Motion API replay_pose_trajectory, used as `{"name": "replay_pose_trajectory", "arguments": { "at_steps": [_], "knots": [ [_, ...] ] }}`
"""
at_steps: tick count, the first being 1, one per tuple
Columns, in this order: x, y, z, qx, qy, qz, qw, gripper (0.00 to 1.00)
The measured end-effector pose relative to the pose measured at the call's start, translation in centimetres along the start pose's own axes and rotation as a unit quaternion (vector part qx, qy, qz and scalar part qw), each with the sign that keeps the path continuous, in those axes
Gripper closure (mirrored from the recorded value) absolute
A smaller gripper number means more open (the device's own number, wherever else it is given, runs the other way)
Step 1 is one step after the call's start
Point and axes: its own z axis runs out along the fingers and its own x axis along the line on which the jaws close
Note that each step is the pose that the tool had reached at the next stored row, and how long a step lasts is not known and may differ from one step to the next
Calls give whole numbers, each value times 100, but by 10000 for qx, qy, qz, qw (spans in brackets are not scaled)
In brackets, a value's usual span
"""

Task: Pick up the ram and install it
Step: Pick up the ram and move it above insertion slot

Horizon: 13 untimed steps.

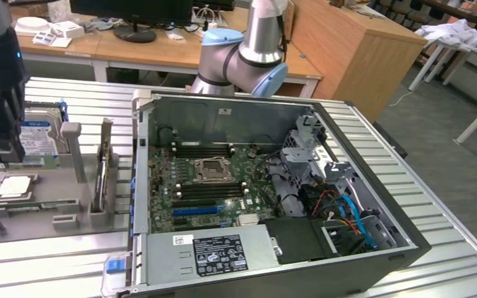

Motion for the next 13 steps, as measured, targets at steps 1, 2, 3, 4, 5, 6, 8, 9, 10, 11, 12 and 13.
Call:
{"name": "replay_pose_trajectory", "arguments": {
  "at_steps": [1, 2, 3, 4, 5, 6, 8, 9, 10, 11, 12, 13],
  "knots": [
    [-1, 1, -32, 0, 0, 0, 10000, 88],
    [-1, 3, -67, 0, 0, 0, 10000, 88],
    [-3, 5, -104, 0, 0, 0, 10000, 88],
    [-3, 6, -139, 0, 0, 0, 10000, 88],
    [-4, 7, -171, 0, 0, 0, 10000, 88],
    [-5, 9, -201, 0, 0, 0, 10000, 88],
    [-6, 11, -256, 0, 0, 0, 10000, 88],
    [-7, 12, -283, 0, 0, 0, 10000, 88],
    [-7, 13, -309, 0, 0, 0, 10000, 88],
    [-8, 15, -334, 0, 0, 0, 10000, 88],
    [-9, 15, -359, 0, 0, 0, 10000, 88],
    [-9, 17, -388, -1, 1, 0, 10000, 88]
  ]
}}
